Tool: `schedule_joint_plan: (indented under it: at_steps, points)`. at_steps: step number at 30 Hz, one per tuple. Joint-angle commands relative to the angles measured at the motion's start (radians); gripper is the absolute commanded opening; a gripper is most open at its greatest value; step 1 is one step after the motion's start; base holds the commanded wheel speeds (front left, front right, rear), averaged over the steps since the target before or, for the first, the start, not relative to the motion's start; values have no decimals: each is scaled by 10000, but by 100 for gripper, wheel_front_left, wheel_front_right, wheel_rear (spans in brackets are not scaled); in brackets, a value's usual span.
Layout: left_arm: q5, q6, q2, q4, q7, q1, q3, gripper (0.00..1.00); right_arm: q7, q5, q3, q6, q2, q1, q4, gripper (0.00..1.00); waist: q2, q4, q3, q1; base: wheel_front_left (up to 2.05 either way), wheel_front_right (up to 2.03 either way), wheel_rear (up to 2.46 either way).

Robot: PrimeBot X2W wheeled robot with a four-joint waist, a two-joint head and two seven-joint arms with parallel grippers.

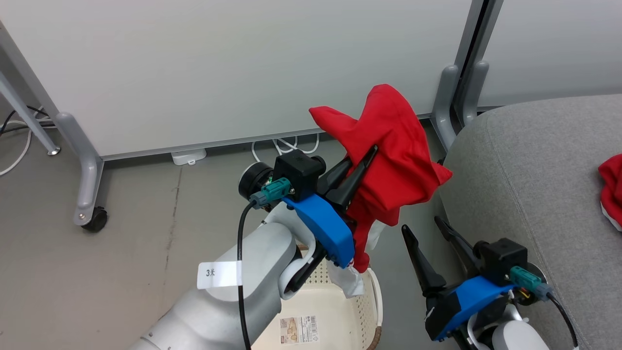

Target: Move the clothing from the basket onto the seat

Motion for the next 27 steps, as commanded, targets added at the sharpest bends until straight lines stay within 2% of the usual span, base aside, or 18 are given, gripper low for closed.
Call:
schedule_joint_plan:
  at_steps: [1,17,27]
  points:
    - [-2,-9,-9,1,-49,-170,-54,0,-20,38,49,1,-2,-170,53,100,0,-7,9,0,0,0,0]
    - [-277,-9,-82,-106,-50,-330,-524,0,-192,1120,1424,1,-113,-2219,2518,100,0,103,108,0,0,0,0]
    - [-451,-9,-98,-161,-50,-351,-732,0,-619,2094,2577,1,-347,-3267,3505,100,0,67,18,0,0,0,0]
